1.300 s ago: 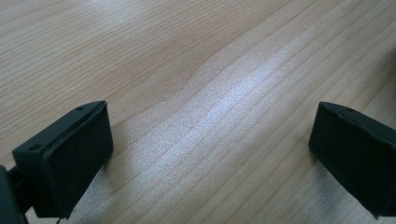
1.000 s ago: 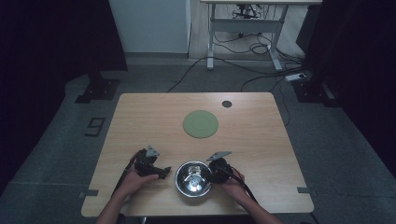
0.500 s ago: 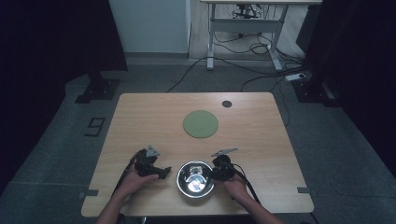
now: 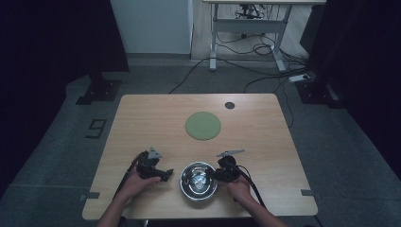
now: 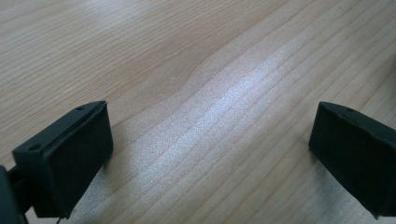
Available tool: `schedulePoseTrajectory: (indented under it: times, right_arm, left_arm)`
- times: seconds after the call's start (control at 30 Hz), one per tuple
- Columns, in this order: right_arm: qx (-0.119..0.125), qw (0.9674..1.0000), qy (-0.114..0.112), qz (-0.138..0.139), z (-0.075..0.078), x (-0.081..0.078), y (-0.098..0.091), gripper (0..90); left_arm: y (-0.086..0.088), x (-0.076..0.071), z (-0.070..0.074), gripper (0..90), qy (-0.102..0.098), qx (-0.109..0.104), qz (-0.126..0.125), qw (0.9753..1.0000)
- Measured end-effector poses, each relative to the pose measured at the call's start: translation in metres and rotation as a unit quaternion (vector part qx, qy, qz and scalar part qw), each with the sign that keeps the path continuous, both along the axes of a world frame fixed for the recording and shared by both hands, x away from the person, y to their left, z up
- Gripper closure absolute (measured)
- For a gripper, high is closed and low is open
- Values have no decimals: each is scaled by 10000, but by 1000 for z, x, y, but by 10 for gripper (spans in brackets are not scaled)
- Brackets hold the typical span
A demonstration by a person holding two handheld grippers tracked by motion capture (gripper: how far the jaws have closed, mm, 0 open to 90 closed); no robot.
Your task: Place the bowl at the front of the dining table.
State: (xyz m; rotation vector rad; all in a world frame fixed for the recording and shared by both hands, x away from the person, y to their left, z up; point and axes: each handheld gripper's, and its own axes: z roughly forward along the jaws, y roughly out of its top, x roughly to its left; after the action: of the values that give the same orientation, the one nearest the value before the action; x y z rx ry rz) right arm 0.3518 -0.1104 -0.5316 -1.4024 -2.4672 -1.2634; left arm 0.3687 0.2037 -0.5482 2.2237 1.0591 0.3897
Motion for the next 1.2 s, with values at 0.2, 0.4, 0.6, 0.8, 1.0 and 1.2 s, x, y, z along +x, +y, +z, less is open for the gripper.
schedulePoseTrajectory:
  times: [0.2,0.4,0.6,0.8,1.0,1.2]
  right_arm:
    - [202,9998,6,-96,3,1,-5,852]
    - [247,9996,-20,-151,5,2,-8,850]
    - [286,9994,-70,-189,7,3,-11,849]
    - [338,9990,-92,-275,9,4,-14,849]
    - [431,9986,-120,-292,11,6,-17,852]
    - [496,9980,-181,-357,15,7,-21,853]
  left_arm:
    - [0,0,0,0,1,3,-5,10000]
    - [0,0,0,0,1,8,-7,10000]
    - [0,0,0,0,-6,4,-11,10000]
    - [0,0,0,0,-3,5,-12,10000]
    - [0,0,0,0,-4,3,-14,10000]
    - [0,0,0,0,-4,2,-10,10000]
